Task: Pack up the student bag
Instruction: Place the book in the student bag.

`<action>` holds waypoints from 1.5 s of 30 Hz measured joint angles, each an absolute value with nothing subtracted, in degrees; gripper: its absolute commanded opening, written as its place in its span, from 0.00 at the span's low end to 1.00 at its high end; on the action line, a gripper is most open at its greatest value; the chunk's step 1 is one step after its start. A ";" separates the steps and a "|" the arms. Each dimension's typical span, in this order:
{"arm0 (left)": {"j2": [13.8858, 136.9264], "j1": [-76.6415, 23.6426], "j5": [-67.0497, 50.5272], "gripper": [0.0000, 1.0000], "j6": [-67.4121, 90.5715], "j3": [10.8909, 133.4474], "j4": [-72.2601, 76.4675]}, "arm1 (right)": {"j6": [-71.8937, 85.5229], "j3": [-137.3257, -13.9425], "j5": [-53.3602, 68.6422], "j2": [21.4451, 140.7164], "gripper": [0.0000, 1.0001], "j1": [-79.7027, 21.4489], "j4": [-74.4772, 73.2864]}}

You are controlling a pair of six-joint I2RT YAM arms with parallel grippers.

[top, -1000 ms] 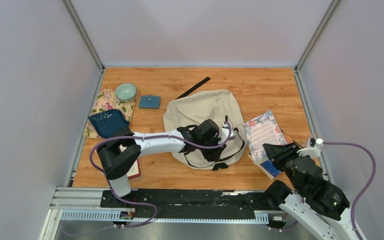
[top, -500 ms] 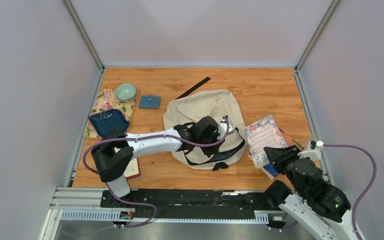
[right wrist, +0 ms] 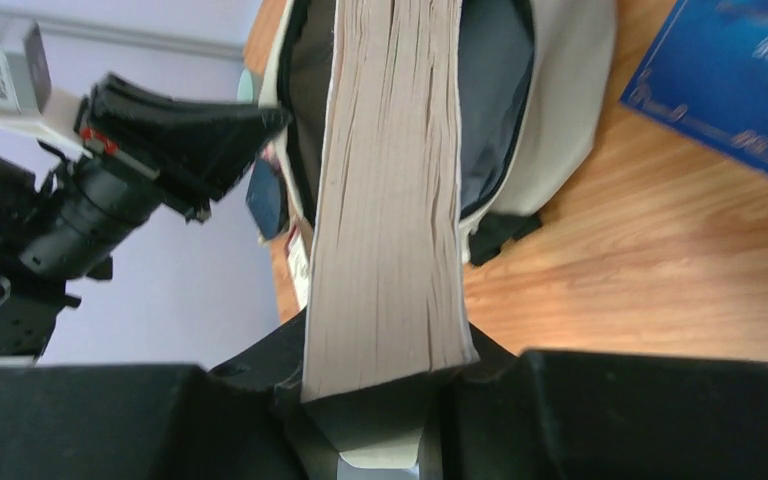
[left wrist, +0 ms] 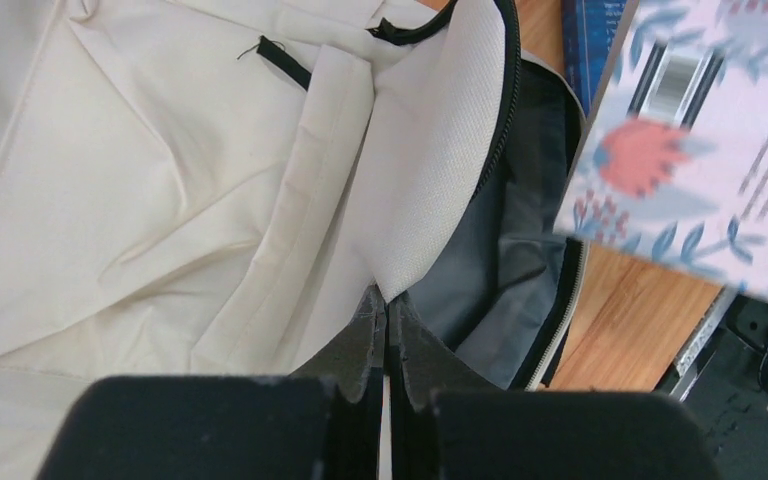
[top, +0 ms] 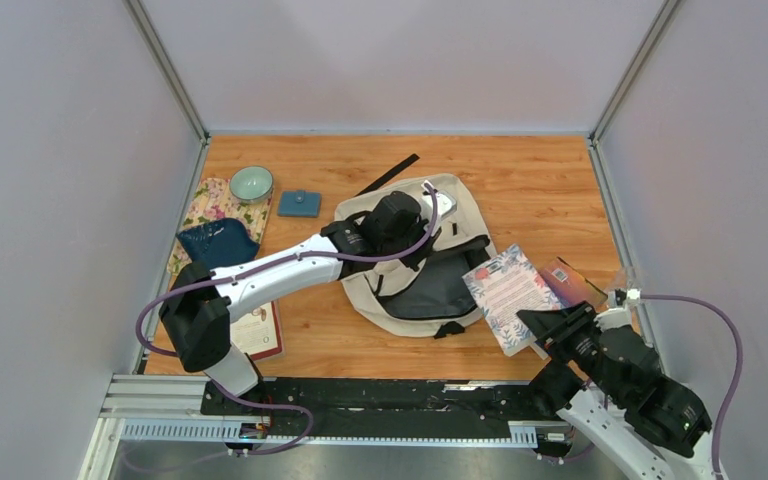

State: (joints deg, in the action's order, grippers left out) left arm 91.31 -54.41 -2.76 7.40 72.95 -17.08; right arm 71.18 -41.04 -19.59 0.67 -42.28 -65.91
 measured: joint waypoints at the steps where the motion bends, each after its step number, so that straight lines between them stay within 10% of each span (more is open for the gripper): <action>1: 91.29 -54.46 -2.26 0.00 7.40 73.32 -17.10 | 72.01 -40.66 -17.65 0.67 0.00 -42.28 -65.54; 17: 81.93 -54.65 0.43 0.00 7.51 69.49 -11.75 | 86.02 -14.98 -7.88 2.31 0.00 -42.30 -35.48; 45: 80.29 -54.65 -0.54 0.00 7.46 66.32 -7.75 | 88.42 -16.80 -12.71 71.07 0.00 -42.28 34.63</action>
State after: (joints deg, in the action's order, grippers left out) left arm 80.29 -54.65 -0.54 7.46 66.32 -7.75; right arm 88.42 -16.80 -12.71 71.07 -42.28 34.63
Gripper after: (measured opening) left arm 0.008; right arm 0.287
